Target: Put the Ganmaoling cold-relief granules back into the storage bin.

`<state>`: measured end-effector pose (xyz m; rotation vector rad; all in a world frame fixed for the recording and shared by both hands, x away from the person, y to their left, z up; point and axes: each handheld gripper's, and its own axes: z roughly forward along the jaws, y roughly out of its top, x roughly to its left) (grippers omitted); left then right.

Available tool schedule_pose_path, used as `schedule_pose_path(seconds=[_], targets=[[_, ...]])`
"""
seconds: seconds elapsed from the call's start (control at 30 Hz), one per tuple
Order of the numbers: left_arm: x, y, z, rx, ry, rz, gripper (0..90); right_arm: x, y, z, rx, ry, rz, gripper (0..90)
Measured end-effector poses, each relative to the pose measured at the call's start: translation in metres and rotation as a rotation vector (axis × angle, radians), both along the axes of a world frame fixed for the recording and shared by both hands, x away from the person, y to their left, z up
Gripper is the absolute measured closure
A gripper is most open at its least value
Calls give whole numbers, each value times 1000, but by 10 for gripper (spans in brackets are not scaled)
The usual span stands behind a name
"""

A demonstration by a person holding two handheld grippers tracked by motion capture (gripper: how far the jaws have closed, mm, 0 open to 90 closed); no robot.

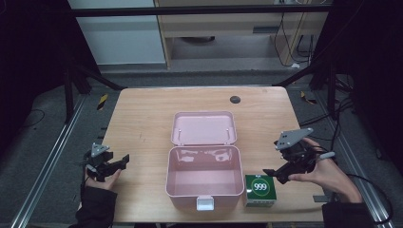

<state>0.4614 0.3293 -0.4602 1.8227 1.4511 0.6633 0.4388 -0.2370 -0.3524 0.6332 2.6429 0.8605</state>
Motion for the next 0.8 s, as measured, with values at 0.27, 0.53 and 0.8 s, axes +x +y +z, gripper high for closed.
schedule_pose_path(seconds=[0.27,0.53,0.8], targets=[[2,-1,-2,9,7,0,298,-10,12,-6,-56,25,87,28],[1,-1,-1,10,6,0,297,-11,18,-10,-84,51,134,26],[2,-1,-2,11,7,-2,297,-15,23,-13,-131,93,225,11]])
